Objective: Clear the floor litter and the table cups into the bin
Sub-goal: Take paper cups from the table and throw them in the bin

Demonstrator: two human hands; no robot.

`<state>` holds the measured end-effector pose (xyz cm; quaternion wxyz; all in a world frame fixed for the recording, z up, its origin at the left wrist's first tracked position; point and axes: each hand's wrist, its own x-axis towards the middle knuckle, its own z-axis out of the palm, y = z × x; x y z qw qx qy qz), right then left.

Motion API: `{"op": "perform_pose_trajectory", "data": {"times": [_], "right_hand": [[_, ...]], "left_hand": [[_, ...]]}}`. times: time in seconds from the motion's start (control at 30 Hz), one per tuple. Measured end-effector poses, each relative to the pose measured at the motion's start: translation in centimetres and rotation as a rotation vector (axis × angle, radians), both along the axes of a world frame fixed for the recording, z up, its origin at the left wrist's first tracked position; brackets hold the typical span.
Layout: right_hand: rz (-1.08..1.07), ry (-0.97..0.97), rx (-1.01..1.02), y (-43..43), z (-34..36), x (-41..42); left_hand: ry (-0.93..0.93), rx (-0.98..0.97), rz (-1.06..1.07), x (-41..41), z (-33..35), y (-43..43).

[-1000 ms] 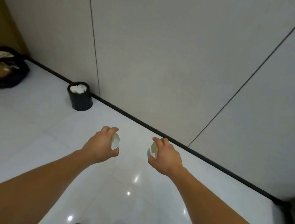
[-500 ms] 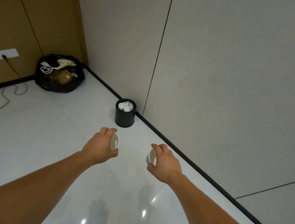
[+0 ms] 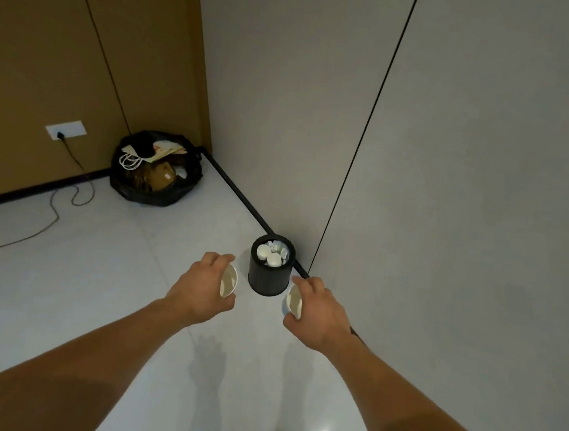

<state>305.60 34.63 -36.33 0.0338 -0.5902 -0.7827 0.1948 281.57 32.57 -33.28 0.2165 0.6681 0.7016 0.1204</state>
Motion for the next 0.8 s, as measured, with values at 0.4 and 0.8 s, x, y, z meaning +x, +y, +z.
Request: {"op": "perform_pose_trajectory", "data": {"times": [0.4, 0.8], "right_hand": [[-0.045, -0.014, -0.067, 20.3, -3.7, -2.8], [-0.310, 0.060, -0.279, 38.7, -17.4, -11.4]], "left_hand": [[-0.062, -0.059, -0.088, -1.8, -4.2, 22.2], [-0.109, -0.257, -0.314, -8.1, -18.7, 45.7]]}}
